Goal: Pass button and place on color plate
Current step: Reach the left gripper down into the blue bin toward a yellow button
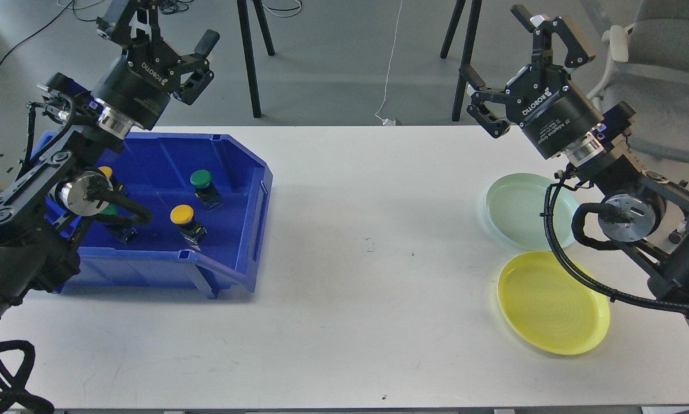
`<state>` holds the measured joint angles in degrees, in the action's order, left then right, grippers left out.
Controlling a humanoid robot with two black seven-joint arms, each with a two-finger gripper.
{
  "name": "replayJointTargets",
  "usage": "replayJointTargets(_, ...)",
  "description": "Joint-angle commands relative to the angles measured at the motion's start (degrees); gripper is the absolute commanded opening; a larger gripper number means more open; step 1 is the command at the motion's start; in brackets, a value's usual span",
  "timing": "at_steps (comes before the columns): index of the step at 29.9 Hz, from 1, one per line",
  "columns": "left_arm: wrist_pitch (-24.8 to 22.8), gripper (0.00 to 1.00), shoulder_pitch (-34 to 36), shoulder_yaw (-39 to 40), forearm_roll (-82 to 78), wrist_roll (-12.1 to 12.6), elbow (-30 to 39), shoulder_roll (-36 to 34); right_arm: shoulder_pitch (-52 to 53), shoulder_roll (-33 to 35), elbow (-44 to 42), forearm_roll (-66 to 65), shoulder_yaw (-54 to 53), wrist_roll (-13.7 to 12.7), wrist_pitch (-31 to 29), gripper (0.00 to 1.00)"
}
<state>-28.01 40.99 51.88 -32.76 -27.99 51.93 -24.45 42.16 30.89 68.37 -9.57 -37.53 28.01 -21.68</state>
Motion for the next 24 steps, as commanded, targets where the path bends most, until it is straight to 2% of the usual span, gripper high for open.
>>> replayJointTargets(1,0.01,1.0,-0.12,-0.38,0.68,-0.01,0.01,-0.42,-0.23,-0.13,-0.08,0.16,-0.7,-0.01,0.06,0.99)
replayJointTargets(6,0.01,1.0,0.33,0.58,1.9,-0.01,-0.34,0.01,-0.32,-0.04,-0.16,0.25,-1.14,-0.01,0.14,0.99)
replayJointTargets(8,0.01,1.0,0.94,0.41,3.22,-0.01,0.0,2.29,-0.32,-0.13,-0.34,0.25,-1.49,-0.01,0.14,0.99)
replayJointTargets(9,0.01,1.0,0.24,0.76,3.14,-0.01,3.92,3.0,-0.32,-0.13,-0.43,0.25,-1.49,-0.01,0.14,0.99)
replayJointTargets(11,0.01,1.0,-1.42,1.81,2.53,-0.01,17.0,3.27,-0.32,-0.13,-0.86,0.25,-1.49,-0.01,0.06,0.99)
replayJointTargets(13,0.01,1.0,-3.54,3.13,1.13,-0.01,22.05,2.66,-0.5,-0.13,-1.04,0.25,-1.41,-0.01,0.14,0.99)
replayJointTargets(15,0.01,1.0,-3.72,2.61,-2.11,-0.01,23.38,1.87,-1.37,-0.13,-0.95,0.25,-1.49,-0.01,0.06,0.99)
replayJointTargets(18,0.01,1.0,-3.72,-0.63,-9.49,-0.01,24.26,-2.34,-2.17,-0.04,-1.04,0.25,-1.85,-0.01,0.06,0.99)
replayJointTargets(20,0.01,1.0,-3.02,-2.83,-14.85,-0.01,26.19,-7.87,-2.87,-0.04,-1.13,0.25,-1.93,-0.01,0.06,0.99)
replayJointTargets(22,0.01,1.0,-0.22,-4.5,-20.21,-0.01,27.95,-13.76,-3.22,-0.04,-1.48,0.25,-1.93,-0.01,0.06,0.99)
replayJointTargets(24,0.01,1.0,4.69,-9.49,-24.61,-0.01,28.57,-20.17,-3.66,-0.13,-2.53,0.25,-1.85,-0.01,0.06,0.99)
